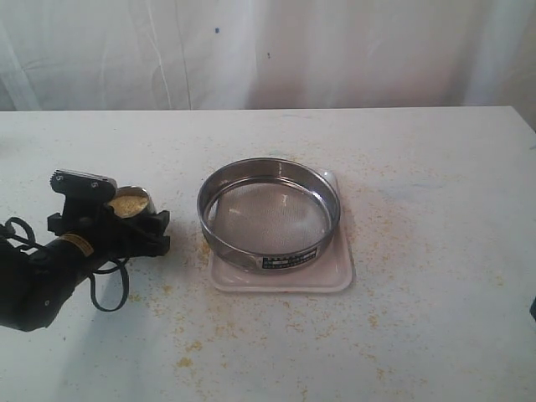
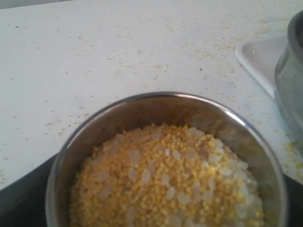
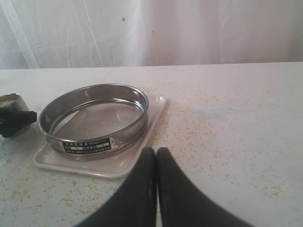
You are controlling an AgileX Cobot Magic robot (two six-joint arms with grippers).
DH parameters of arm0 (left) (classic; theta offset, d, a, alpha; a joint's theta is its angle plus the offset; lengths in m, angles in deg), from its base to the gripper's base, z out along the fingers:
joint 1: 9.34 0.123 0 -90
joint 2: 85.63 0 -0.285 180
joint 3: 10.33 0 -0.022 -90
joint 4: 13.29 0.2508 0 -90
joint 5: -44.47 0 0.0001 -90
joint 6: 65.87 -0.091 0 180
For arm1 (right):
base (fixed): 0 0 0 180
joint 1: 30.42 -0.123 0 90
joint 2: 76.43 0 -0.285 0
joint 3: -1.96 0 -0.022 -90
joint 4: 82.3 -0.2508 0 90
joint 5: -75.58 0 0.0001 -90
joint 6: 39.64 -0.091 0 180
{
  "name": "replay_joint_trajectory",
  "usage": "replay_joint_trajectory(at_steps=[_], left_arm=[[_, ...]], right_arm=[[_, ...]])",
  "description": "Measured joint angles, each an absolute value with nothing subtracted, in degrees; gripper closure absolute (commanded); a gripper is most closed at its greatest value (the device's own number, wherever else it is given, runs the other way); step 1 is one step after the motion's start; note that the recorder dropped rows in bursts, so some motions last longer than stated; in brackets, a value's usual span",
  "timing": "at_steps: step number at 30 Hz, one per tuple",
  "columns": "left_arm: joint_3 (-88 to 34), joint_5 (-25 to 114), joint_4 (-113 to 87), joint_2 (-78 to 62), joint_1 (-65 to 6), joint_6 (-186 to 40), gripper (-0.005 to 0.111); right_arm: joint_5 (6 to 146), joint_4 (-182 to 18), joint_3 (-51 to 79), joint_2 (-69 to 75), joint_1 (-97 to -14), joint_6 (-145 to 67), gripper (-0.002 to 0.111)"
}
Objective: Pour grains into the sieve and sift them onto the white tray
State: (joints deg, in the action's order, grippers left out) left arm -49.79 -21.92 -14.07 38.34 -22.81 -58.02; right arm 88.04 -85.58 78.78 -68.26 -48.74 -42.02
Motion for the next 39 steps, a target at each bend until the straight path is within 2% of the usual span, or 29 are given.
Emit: replay_joint_trajectory(at_steps=[10, 12, 14, 15, 17, 24, 39], left_arm=[[-49.6, -22.9, -14.2, 38.4, -22.8, -58.0, 0.018], [-49.6, -22.9, -14.2, 38.7, -22.8, -58.1, 0.023], [-49.6, -22.9, -14.2, 38.7, -22.8, -58.1, 0.048], [-49.6, -22.9, -14.2, 38.7, -22.8, -58.2, 0.075], [-49.6, -22.9, -14.3, 38.7, -22.8, -58.2, 0.106], [-49.6, -21.2, -11.3, 37.8, -23.1, -58.7, 0.107], [-49.6, -7.8, -7.8, 24.2, -23.5, -60.3, 0.107]], right_arm=[[88.0, -85.6, 78.8, -68.3, -48.7, -42.0, 0.108], [88.0, -85.6, 78.8, -68.3, -48.7, -42.0, 0.108], [88.0, -85.6, 78.8, -68.3, -48.7, -42.0, 0.108], [88.0, -85.6, 78.8, -68.3, -48.7, -42.0, 0.108], [88.0, -85.6, 78.8, -68.3, -48.7, -42.0, 0.108], [88.0, -85.6, 78.8, -68.3, -48.7, -42.0, 0.108], [88.0, -85.6, 78.8, -68.3, -48.7, -42.0, 0.108]])
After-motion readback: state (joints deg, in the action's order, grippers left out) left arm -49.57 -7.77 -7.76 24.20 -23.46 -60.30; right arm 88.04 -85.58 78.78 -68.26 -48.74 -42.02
